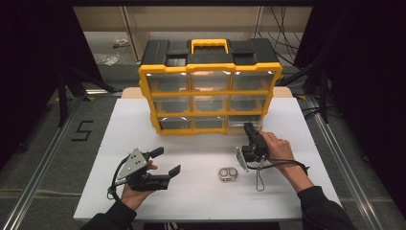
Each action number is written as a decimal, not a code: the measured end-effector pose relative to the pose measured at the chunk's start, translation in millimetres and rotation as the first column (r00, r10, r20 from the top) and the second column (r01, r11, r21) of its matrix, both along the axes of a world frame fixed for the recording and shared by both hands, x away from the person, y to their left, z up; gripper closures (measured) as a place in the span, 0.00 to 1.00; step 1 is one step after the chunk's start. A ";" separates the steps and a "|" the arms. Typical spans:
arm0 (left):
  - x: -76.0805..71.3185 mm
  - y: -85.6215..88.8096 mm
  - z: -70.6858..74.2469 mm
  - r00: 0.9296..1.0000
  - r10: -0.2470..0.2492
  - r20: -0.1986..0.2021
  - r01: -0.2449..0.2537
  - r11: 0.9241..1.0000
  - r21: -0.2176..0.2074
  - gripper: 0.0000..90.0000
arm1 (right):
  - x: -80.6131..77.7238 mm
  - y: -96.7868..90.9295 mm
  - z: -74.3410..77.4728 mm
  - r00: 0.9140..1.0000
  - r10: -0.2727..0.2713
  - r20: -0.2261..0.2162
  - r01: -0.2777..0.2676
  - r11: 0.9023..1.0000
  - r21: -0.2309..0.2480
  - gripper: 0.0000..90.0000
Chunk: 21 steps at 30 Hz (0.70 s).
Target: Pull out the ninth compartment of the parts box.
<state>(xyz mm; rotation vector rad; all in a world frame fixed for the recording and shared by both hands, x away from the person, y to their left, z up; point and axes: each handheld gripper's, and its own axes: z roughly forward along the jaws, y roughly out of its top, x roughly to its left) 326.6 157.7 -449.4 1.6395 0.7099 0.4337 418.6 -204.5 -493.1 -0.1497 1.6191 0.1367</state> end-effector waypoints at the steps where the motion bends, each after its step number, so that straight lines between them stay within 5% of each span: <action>1: 0.0 0.2 0.0 1.000 0.000 0.000 0.000 1.000 0.001 0.15 | -1.6 -0.3 -0.4 1.000 -0.001 0.000 0.001 1.000 0.006 0.88; 21: 0.6 1.3 -0.4 1.000 0.002 -0.009 -0.002 1.000 -0.006 0.16 | -22.6 -3.8 2.2 1.000 0.031 -0.002 -0.031 0.999 -0.011 0.88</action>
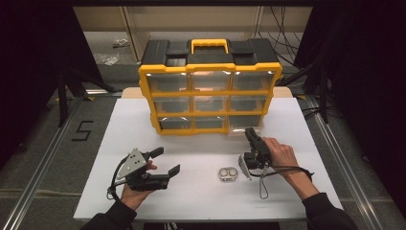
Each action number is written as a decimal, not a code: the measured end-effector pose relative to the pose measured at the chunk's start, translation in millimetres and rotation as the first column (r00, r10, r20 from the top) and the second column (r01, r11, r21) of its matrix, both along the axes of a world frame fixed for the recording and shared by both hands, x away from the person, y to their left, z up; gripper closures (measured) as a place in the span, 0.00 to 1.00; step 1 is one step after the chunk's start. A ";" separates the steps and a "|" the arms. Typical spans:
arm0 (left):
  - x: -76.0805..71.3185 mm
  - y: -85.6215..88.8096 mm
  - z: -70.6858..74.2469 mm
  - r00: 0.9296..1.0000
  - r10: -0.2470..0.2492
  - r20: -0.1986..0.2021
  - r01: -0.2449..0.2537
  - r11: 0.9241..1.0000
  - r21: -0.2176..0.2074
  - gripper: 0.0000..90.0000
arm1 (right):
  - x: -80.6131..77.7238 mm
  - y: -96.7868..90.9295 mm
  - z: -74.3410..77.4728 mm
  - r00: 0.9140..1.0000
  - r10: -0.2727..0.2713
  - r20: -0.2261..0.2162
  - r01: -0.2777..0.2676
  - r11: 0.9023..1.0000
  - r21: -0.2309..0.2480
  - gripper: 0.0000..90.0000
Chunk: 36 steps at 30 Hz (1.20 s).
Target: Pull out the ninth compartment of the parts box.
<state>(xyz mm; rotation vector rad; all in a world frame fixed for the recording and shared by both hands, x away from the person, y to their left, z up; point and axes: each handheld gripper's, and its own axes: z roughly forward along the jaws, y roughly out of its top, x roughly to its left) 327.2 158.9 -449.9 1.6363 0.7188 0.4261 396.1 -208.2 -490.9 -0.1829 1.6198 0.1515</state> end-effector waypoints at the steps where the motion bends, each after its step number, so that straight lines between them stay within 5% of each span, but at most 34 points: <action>1: -0.1 0.2 0.2 1.000 0.002 0.002 -0.002 1.000 0.001 0.16 | -1.3 -0.3 -0.1 1.000 0.002 0.000 -0.002 1.000 0.000 0.88; 36: -0.3 0.6 0.5 1.000 0.004 0.007 -0.004 1.000 -0.002 0.15 | -26.9 -4.3 2.3 1.000 0.024 -0.009 -0.024 1.000 -0.006 0.88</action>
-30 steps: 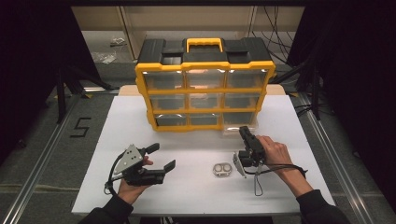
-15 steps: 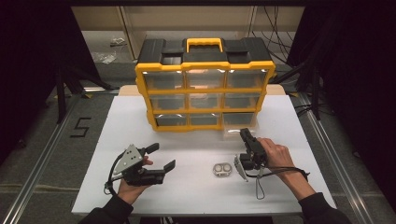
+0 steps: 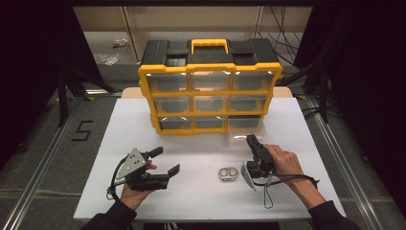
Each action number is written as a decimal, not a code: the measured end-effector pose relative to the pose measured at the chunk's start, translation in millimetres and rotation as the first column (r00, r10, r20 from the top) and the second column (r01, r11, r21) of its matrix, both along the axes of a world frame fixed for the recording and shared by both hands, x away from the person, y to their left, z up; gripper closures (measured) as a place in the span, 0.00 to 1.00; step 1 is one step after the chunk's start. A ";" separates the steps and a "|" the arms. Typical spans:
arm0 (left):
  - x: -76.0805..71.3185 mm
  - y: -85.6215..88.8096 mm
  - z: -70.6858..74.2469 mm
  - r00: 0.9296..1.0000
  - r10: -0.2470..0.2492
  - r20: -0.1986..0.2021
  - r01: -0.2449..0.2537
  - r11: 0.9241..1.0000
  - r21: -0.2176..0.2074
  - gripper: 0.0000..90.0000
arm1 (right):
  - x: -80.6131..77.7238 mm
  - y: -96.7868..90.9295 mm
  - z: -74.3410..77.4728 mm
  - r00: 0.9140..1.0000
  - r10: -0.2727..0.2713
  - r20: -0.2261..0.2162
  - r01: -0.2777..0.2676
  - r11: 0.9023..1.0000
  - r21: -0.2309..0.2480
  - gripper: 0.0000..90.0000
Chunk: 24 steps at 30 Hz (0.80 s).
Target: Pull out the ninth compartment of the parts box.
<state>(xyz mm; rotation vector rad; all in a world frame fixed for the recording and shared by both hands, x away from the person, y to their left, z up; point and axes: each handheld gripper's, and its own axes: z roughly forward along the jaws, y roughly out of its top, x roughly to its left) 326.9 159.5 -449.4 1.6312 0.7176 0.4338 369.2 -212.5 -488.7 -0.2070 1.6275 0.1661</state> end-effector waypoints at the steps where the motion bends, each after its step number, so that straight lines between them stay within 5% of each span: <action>1: -0.1 0.1 0.0 1.000 0.000 0.001 0.000 1.000 0.000 0.15 | -0.4 -0.2 0.2 1.000 -0.002 -0.001 0.002 1.000 -0.004 0.88; 24: -0.2 0.0 0.1 1.000 -0.002 0.001 0.002 1.000 0.000 0.15 | -6.3 -0.4 -3.4 1.000 0.003 -0.026 -0.003 1.000 -0.010 0.87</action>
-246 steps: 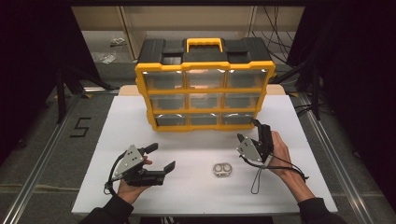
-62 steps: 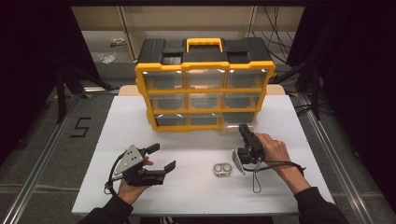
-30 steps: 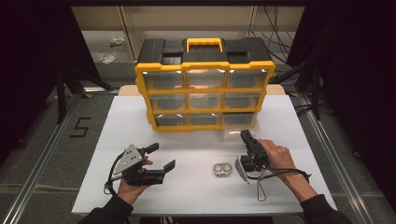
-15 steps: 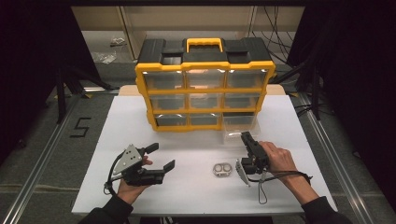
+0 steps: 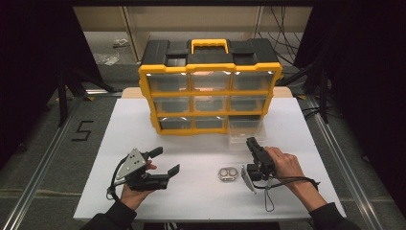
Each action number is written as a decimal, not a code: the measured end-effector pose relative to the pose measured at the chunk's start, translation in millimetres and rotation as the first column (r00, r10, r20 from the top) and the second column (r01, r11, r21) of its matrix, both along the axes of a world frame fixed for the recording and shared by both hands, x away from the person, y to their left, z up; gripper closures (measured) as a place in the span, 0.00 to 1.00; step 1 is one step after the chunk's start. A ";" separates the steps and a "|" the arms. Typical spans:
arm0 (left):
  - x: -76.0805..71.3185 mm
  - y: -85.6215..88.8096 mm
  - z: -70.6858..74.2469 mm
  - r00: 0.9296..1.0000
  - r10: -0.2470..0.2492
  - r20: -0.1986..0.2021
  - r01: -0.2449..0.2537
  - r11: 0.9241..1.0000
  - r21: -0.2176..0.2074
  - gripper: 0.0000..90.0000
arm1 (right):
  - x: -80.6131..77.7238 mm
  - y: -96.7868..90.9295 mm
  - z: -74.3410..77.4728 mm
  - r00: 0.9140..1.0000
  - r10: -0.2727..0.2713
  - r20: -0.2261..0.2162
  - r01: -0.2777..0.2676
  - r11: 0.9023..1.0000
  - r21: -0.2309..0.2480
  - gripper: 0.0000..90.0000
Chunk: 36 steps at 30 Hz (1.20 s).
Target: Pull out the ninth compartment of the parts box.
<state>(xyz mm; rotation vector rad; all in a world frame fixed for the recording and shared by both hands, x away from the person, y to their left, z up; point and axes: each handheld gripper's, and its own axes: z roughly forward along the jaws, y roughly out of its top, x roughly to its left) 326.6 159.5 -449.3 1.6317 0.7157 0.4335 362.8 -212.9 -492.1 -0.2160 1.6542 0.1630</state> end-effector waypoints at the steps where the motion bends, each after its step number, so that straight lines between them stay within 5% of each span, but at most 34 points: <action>1: 0.0 0.0 0.0 1.000 0.001 -0.001 -0.001 1.000 -0.001 0.15 | 0.0 0.0 0.1 1.000 0.003 -0.002 -0.003 1.000 -0.004 0.87; 10: 0.1 0.1 0.1 1.000 -0.001 0.001 0.001 1.000 0.000 0.15 | 0.5 1.0 2.6 1.000 0.007 -0.016 -0.007 1.000 -0.005 0.86; 18: 0.2 0.3 -0.1 1.000 -0.003 0.000 0.003 1.000 -0.001 0.15 | -1.8 1.4 6.1 0.998 0.011 -0.057 -0.009 0.999 0.039 0.76; 27: 0.1 0.3 0.1 1.000 -0.008 0.003 0.008 1.000 -0.006 0.15 | -5.5 5.8 12.0 0.994 0.027 -0.105 -0.014 0.992 0.122 0.63; 36: -0.5 0.1 0.5 1.000 -0.013 0.006 0.013 1.000 -0.009 0.15 | -8.8 10.1 17.4 0.981 0.057 -0.187 -0.010 0.970 0.241 0.54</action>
